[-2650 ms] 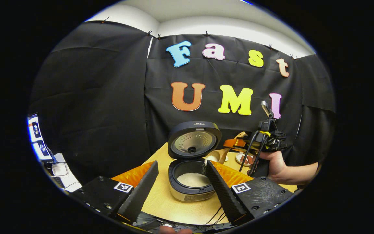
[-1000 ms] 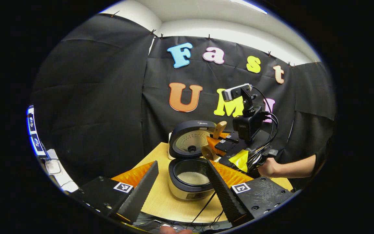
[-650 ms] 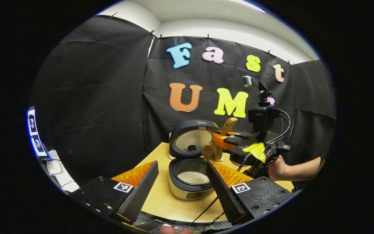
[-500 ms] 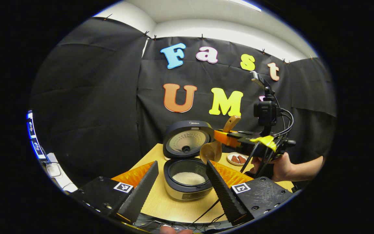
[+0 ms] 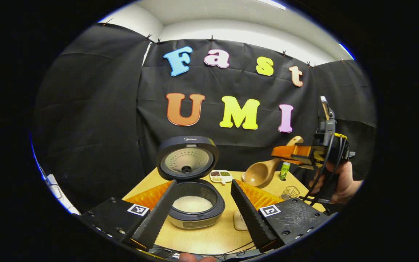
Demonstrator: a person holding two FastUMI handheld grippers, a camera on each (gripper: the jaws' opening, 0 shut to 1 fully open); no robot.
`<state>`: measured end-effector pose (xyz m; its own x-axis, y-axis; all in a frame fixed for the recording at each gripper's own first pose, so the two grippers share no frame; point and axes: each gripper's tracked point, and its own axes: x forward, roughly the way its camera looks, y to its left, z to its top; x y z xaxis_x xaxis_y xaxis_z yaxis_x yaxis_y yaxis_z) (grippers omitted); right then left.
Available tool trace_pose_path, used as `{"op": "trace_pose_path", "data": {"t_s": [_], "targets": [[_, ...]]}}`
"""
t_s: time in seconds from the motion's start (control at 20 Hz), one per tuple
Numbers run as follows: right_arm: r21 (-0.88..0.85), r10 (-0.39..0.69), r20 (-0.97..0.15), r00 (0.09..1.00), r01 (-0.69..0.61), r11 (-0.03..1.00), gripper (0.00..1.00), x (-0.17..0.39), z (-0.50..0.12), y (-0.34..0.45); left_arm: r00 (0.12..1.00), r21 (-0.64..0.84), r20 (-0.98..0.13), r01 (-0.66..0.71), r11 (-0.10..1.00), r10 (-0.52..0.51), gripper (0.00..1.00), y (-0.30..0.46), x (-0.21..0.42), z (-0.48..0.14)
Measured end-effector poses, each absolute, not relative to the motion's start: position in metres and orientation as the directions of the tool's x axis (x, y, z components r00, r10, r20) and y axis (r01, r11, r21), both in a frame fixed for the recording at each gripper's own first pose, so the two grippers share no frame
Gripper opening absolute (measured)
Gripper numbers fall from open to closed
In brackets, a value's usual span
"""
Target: Close the left gripper, press the button to open the rice cooker; take a wooden spoon from the chopstick holder with the right hand, scoop a spoonful of rice and pour it into the rice cooker, then put the wooden spoon back into the chopstick holder.
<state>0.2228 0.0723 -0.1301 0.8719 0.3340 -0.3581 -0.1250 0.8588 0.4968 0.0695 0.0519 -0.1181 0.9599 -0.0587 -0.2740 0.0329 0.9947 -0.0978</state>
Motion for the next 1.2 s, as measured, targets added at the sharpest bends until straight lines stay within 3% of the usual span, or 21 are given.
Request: {"op": "trace_pose_path", "data": {"t_s": [0.4,0.6,0.9,1.2], "targets": [[0.39,0.063,-0.376,0.924,0.096,0.916,0.09,0.238,-0.142,-0.117,0.955,-0.12,-0.29,0.036,0.992,-0.069,0.95,0.008,0.107,-0.123],[0.292,-0.016,-0.415,0.91,0.15,0.945,0.09,0.268,-0.173,-0.177,0.953,-0.092,-0.302,-0.001,0.996,-0.027,0.95,0.003,0.117,-0.128],[0.177,-0.074,-0.51,0.857,0.189,0.966,0.09,0.295,-0.252,-0.229,0.947,-0.064,-0.319,-0.065,0.996,0.041,0.95,0.002,0.119,-0.129],[0.106,-0.06,-0.54,0.84,0.138,0.985,0.09,0.305,-0.316,-0.239,0.936,-0.02,-0.333,-0.13,0.991,0.116,0.95,0.011,0.117,-0.127]]}}
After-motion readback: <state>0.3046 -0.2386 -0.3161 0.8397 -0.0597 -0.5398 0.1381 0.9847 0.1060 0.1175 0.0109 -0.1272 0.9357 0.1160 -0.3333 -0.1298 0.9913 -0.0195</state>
